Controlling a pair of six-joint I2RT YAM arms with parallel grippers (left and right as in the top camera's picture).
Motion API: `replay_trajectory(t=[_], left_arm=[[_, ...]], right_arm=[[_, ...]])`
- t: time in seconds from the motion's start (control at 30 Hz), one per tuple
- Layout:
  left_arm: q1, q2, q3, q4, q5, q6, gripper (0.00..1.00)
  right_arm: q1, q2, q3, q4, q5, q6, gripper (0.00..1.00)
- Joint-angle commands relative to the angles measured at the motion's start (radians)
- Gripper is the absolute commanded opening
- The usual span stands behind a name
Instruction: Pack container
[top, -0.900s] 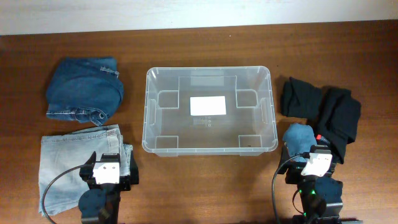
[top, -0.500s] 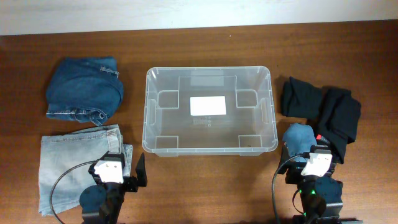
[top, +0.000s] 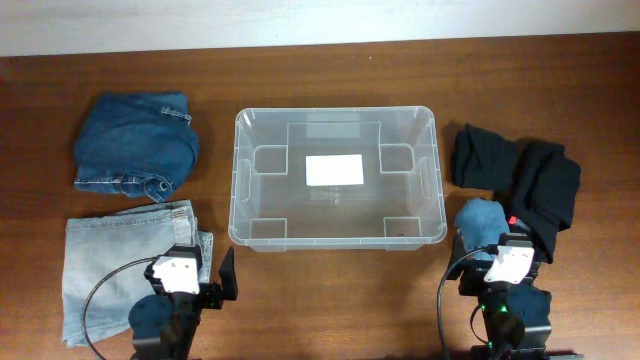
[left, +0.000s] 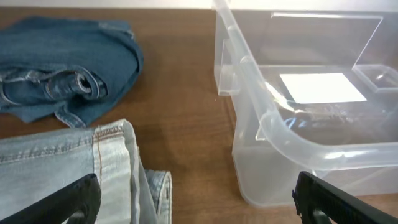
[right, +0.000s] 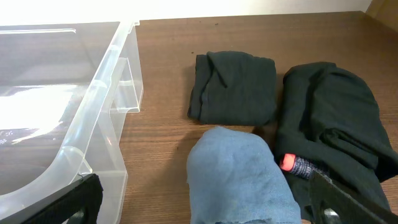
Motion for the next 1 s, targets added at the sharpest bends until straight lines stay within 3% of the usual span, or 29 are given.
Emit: replay_trajectory(t=[0.0, 0.07, 0.43, 0.67, 0.77, 0.97], left_arm=[[0.000, 0.047, -0.005, 0.000, -0.057, -0.014, 1.00], [0.000, 0.071, -0.005, 0.001, -0.111, -0.014, 1.00], [0.000, 0.086, 0.082, 0.018, -0.114, -0.014, 1.00], [0.000, 0.127, 0.274, -0.037, -0.213, -0.067, 1.00], [0.000, 0.272, 0.454, -0.144, -0.253, -0.080, 1.00], [0.019, 0.771, 0.909, -0.360, -0.301, -0.080, 1.00]], right_arm=[[-0.007, -0.007, -0.007, -0.003, 0.009, 0.003, 0.98], [-0.007, -0.007, -0.007, -0.002, 0.009, 0.003, 0.98], [-0.007, -0.007, -0.007, -0.002, 0.009, 0.003, 0.98], [-0.007, -0.007, -0.007, -0.002, 0.009, 0.003, 0.98], [-0.007, -0.007, -0.007, -0.002, 0.009, 0.003, 0.98], [-0.007, -0.007, -0.007, -0.002, 0.009, 0.003, 0.98]])
